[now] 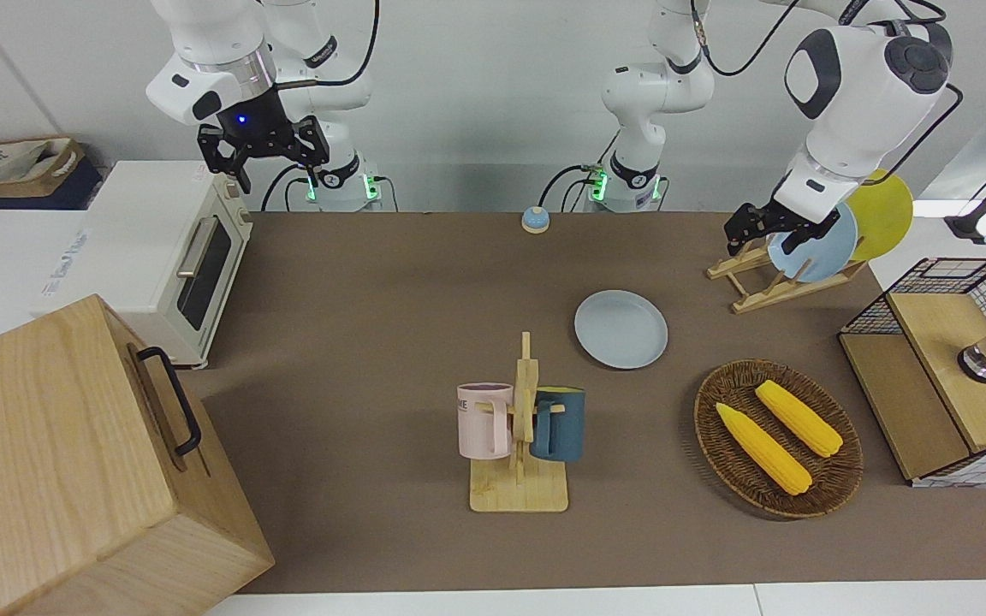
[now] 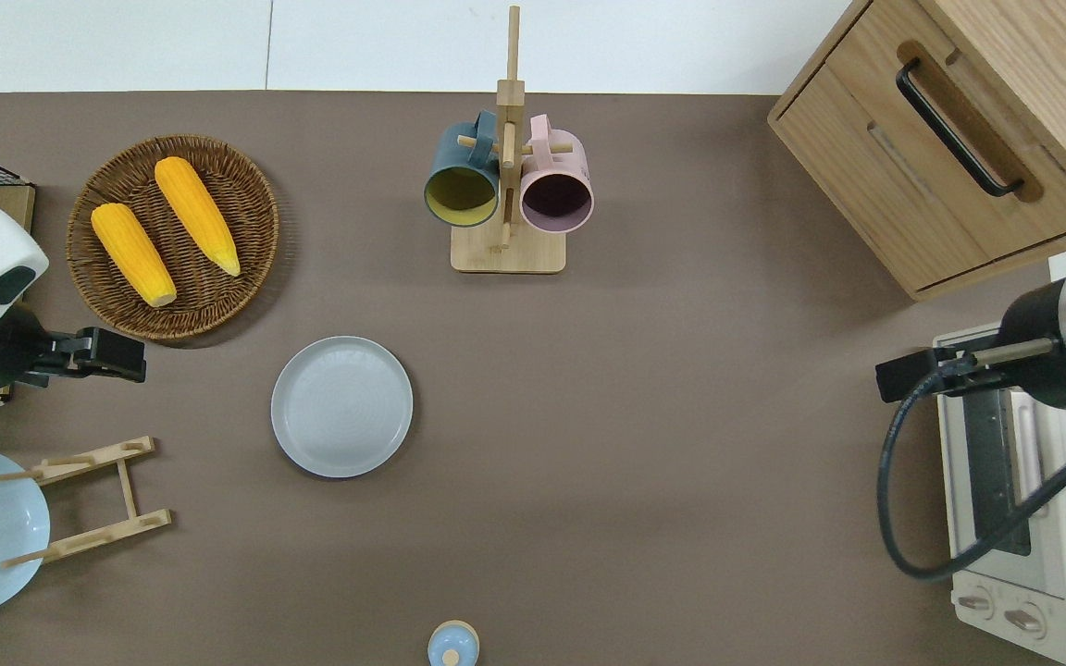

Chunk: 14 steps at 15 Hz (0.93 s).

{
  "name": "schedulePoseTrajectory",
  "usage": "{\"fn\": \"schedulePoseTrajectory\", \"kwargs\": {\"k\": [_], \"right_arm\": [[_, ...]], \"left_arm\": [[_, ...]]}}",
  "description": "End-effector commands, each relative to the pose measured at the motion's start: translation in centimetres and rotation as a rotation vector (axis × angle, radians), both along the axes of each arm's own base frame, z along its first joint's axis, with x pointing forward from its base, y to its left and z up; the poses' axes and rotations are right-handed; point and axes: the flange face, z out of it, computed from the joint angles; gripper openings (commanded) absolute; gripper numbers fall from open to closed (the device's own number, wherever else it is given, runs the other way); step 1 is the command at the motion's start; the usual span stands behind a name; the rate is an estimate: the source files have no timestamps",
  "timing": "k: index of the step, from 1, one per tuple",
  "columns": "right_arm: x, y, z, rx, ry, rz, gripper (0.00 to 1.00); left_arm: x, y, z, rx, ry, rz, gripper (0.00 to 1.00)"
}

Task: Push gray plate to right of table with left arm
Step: 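Move the left gripper toward the gray plate's edge nearest the robot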

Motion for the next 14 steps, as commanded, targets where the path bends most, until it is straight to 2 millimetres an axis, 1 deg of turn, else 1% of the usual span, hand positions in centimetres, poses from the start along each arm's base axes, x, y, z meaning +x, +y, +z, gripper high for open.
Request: {"fn": "schedulePoseTrajectory", "kwargs": {"k": [1,3,6,7,10,11,14], "right_arm": [[-0.2,-0.2,0.4,0.009,0.005,-0.006,0.983],[-0.2,-0.2,0.4,0.009,0.005,-0.006,0.983],[-0.2,-0.2,0.4,0.009,0.005,-0.008,0.983],[-0.3,-0.2,0.4,0.009,0.005,-0.005,0.983],[-0.2,-0.2,0.4,0.009,0.005,-0.006,0.983],[-0.3,-0.2,0.4,0.009,0.006,-0.006,0.983],[-0.3,-0.2,0.4,0.009,0.005,-0.006,0.983]], "left_arm": [[-0.6,-0.5,-0.8,-0.010,0.022,-0.014,1.00],[-0.8,-0.3,-1.5,-0.040,0.030,0.001,1.00],[-1.8,-0.2,-2.7,-0.050,0.016,0.010,0.99],[-2.4,-0.3,-3.1,-0.048,0.000,0.012,1.00],[-4.6,-0.4,-5.0,-0.045,-0.019,0.018,1.00],[-4.9,-0.5,-5.6,-0.046,-0.019,0.020,0.99],[-5.7,-1.6,-7.2,-0.042,-0.010,0.018,1.00]]}}
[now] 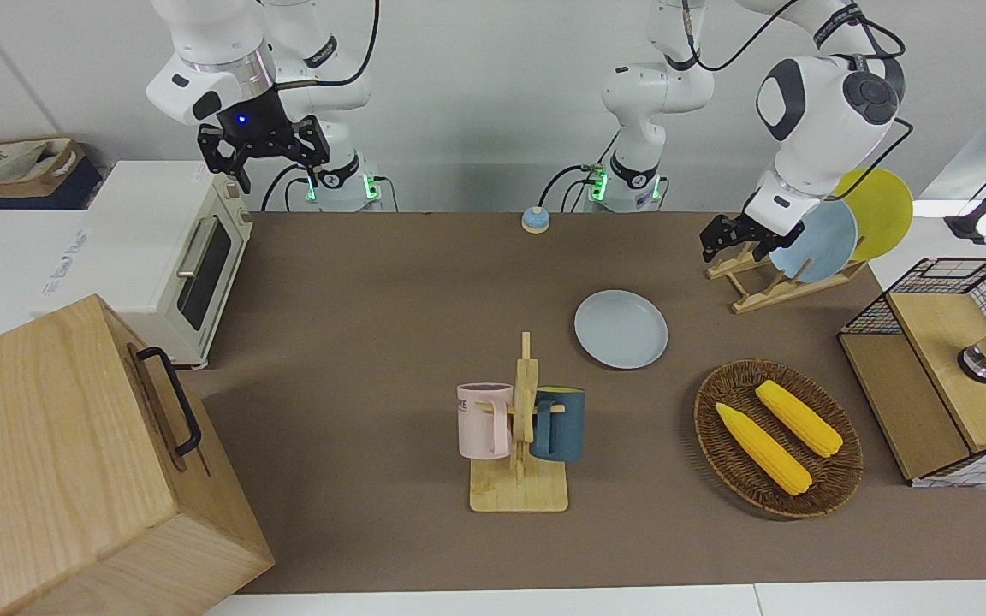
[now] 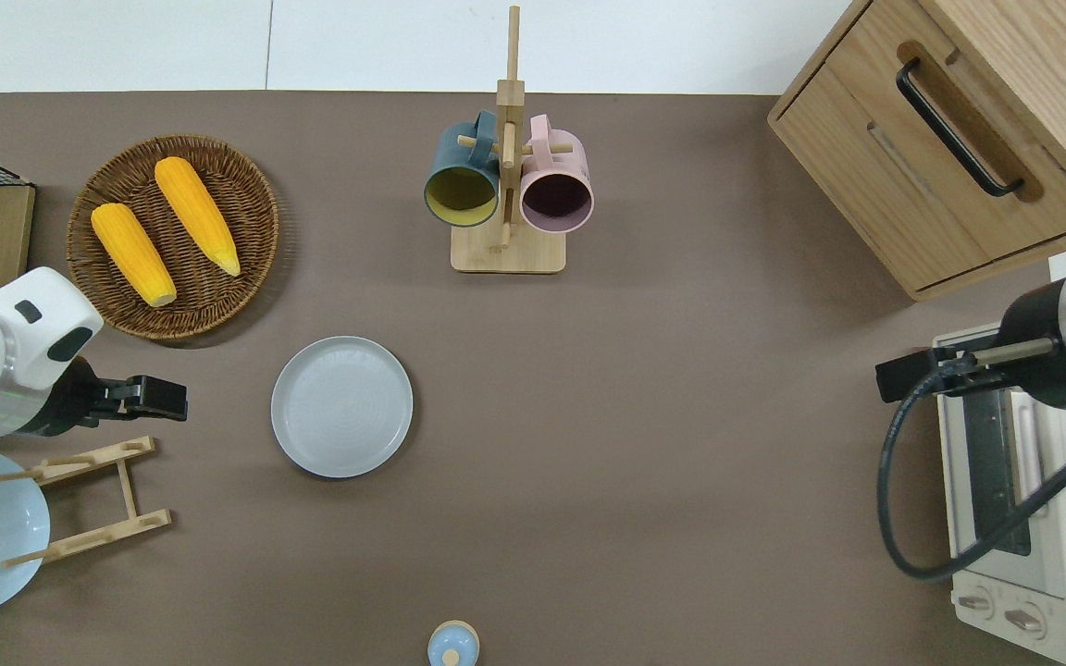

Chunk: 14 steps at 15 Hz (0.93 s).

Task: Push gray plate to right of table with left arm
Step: 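Move the left gripper toward the gray plate's edge nearest the robot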

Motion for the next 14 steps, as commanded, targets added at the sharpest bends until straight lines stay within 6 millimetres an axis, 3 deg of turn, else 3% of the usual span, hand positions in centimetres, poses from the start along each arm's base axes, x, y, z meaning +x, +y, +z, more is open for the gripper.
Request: {"fn": "schedulePoseTrajectory", "kwargs": {"k": [1,6,14], "right_arm": [[-0.3,-0.2,0.4,0.009,0.005,-0.005,0.983],[-0.3,-0.2,0.4,0.009,0.005,-0.005,0.983],[-0.3,-0.2,0.4,0.009,0.005,-0.006,0.983]], "left_arm": [[-2.5,-1.2,-1.8,-0.004,-0.020,0.010,0.99],[-5.0,-1.7,-5.0,0.000,-0.030,0.009,0.99],[-6.5,-4.2,-9.9,-0.013,-0.083,0.113,0.99]]}}
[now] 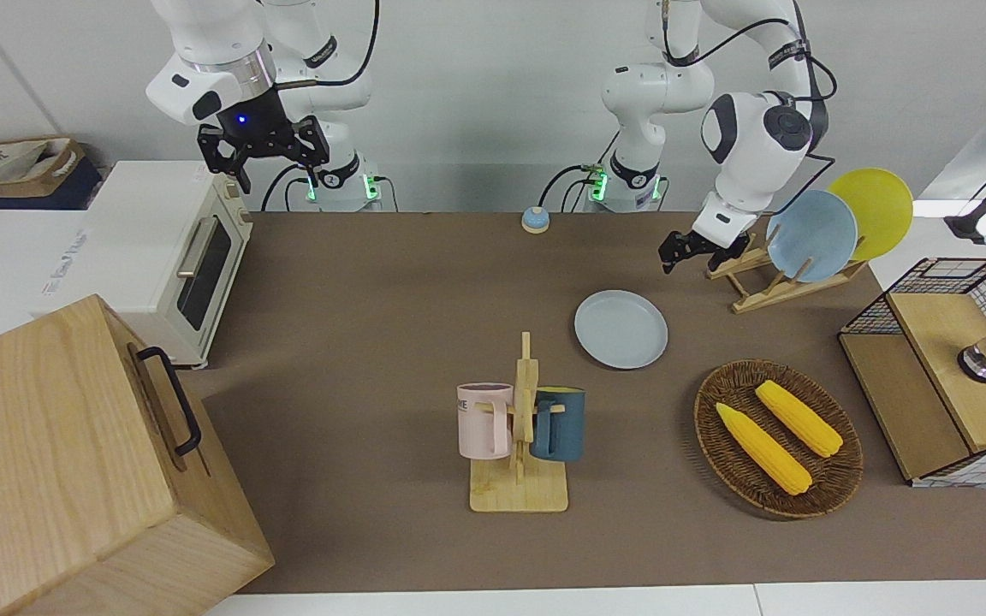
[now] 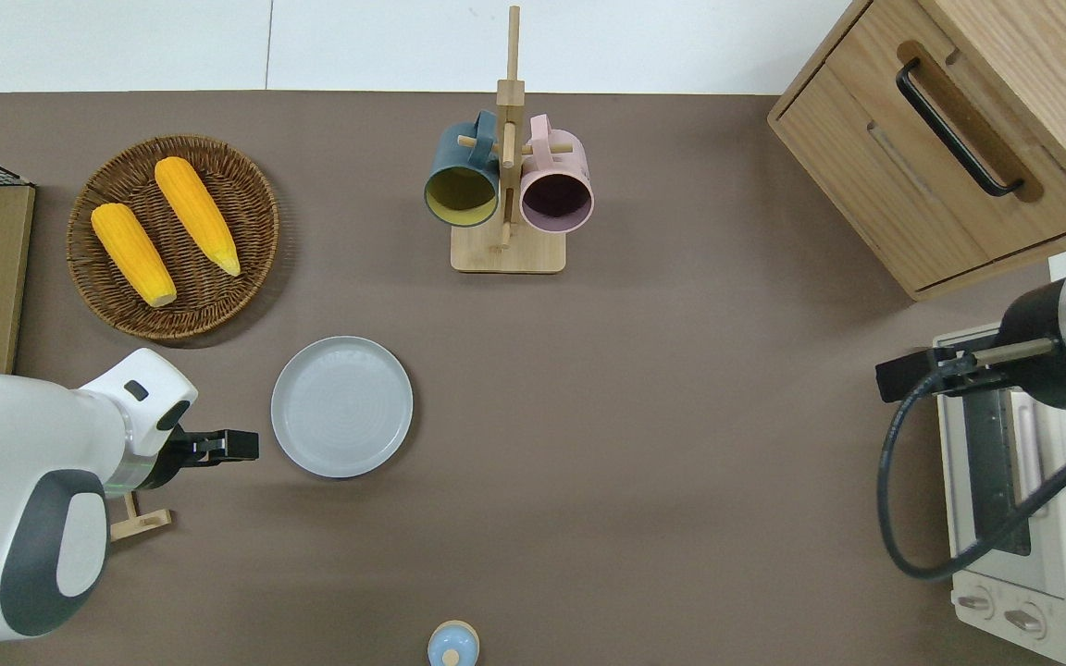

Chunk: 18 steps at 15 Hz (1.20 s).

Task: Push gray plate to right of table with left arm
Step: 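Move the left gripper toward the gray plate's edge nearest the robot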

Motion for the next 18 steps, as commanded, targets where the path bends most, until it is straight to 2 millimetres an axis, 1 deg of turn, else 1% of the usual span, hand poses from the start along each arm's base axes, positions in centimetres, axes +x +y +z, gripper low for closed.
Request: {"fn": "schedulePoseTrajectory", "kwargs": {"k": [1,3,4,8,11,13,16,18], "right_arm": [[-0.2,-0.2,0.4,0.009,0.005,-0.006,0.983],[-0.2,-0.2,0.4,0.009,0.005,-0.006,0.983],[-0.3,-0.2,0.4,0.009,0.005,-0.005,0.983],[-0.3,-0.2,0.4,0.009,0.005,-0.005,0.983],[-0.2,-0.2,0.4,0.009,0.005,-0.006,0.983],[-0.3,-0.2,0.4,0.009,0.006,-0.005,0.983],[-0.2,-0.2,0.4,0.009,0.005,-0.006,0.983],[-0.2,-0.2,0.4,0.009,0.005,-0.008,0.983]], "left_arm": [[-1.6,-1.0,-1.9,-0.011,-0.044,0.072,0.99],[-2.2,-0.9,-3.7,-0.007,-0.079,0.125,0.99],[-2.4,-1.2,-4.2,-0.007,-0.092,0.142,0.99],[-1.7,-1.7,-5.3,-0.011,-0.125,0.219,0.99],[-1.4,-2.8,-6.0,-0.015,-0.135,0.263,0.99],[-1.1,-3.7,-6.9,-0.018,-0.141,0.286,0.99],[-0.9,-4.4,-7.8,-0.020,-0.149,0.308,0.99],[-0.9,-4.4,-8.1,-0.018,-0.143,0.310,0.97]]}}
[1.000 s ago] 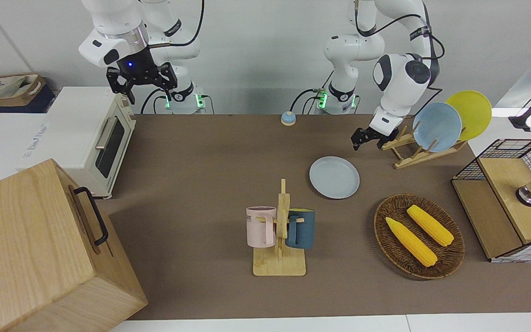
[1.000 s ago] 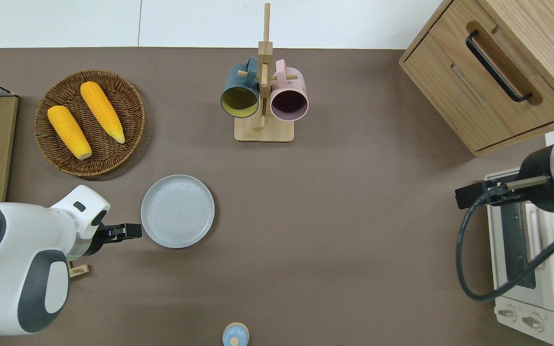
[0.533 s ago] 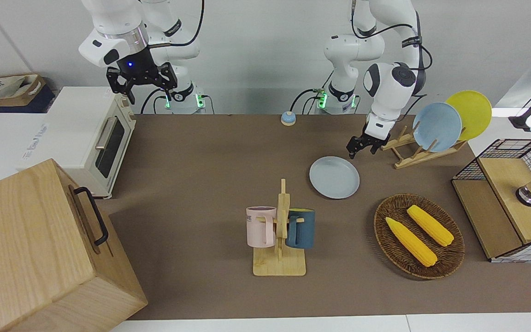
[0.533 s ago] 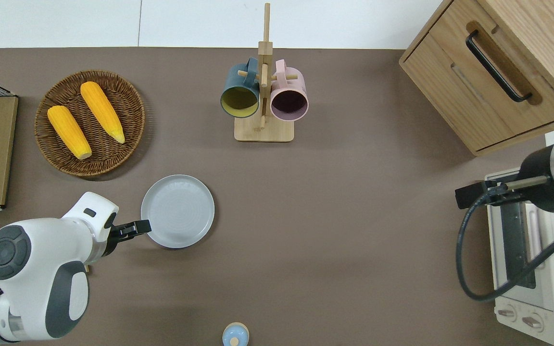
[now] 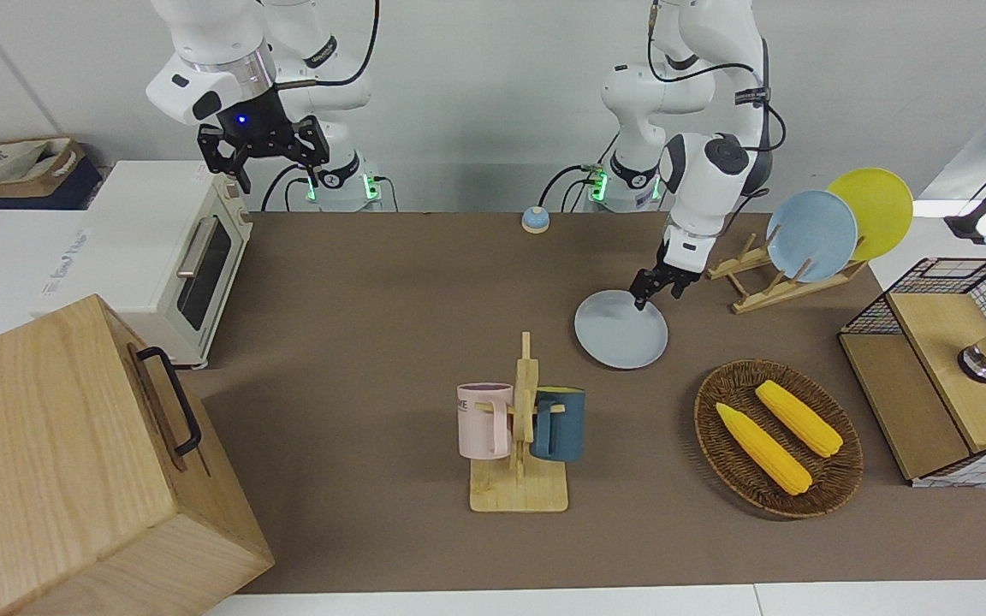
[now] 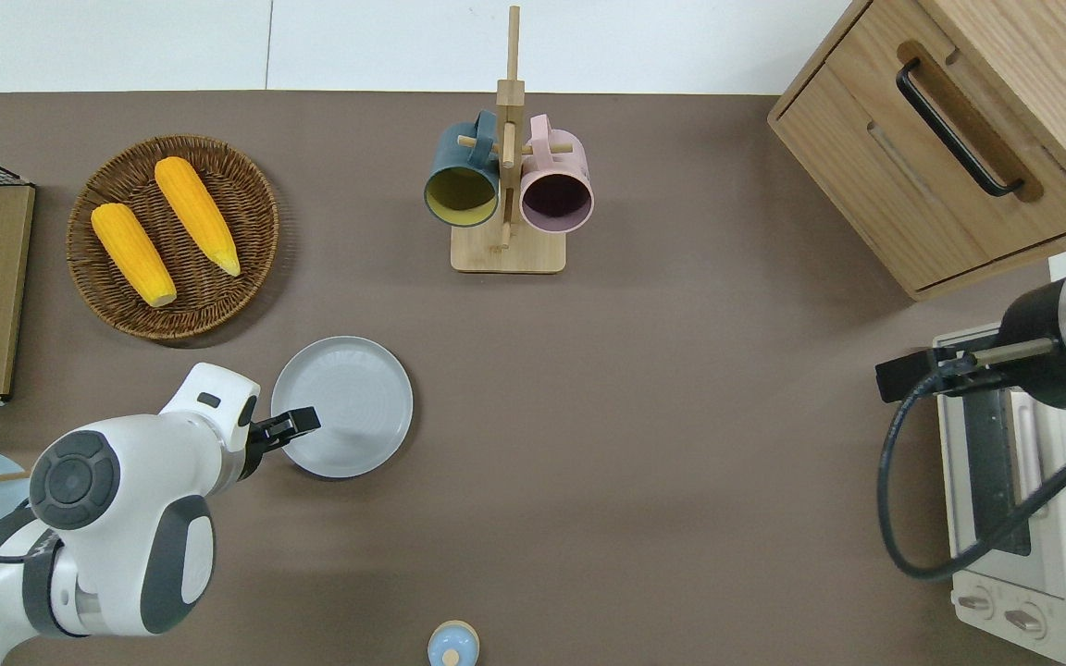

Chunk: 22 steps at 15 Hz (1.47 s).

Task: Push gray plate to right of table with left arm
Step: 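Push the gray plate with the left gripper away from the basket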

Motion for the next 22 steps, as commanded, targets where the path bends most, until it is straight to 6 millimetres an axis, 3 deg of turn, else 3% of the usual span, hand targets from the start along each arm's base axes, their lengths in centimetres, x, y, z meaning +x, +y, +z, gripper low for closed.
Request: {"fn": "schedulePoseTrajectory", "kwargs": {"k": [1,3,6,13,14,17,19,22], "right_arm": [[-0.3,-0.2,0.4,0.009,0.005,-0.005,0.983],[-0.3,-0.2,0.4,0.009,0.006,-0.005,0.983],[-0.3,-0.2,0.4,0.009,0.006,-0.005,0.983],[-0.2,-0.2,0.4,0.009,0.005,-0.006,0.983],[-0.2,-0.2,0.4,0.009,0.005,-0.006,0.983],[-0.2,-0.2,0.4,0.009,0.005,-0.006,0.983],[-0.3,-0.2,0.4,0.009,0.006,-0.006,0.983],[-0.3,-0.2,0.4,0.009,0.006,-0.006,0.983]], "left_arm": [[-0.2,-0.2,-1.0,-0.004,0.000,0.020,0.97],[-0.1,-0.2,-1.1,-0.004,-0.005,0.022,0.92],[-0.1,-0.3,-1.6,-0.001,0.004,0.021,0.77],[-0.1,-0.7,-2.4,0.001,0.016,0.011,0.75],[-0.2,-0.8,-2.6,0.001,0.016,0.010,0.72],[-0.2,-1.2,-2.7,0.001,0.017,0.001,0.35],[-0.3,-1.2,-3.0,0.003,0.023,-0.001,0.01],[-0.3,-1.3,-3.1,0.016,0.022,-0.015,0.00]]}}
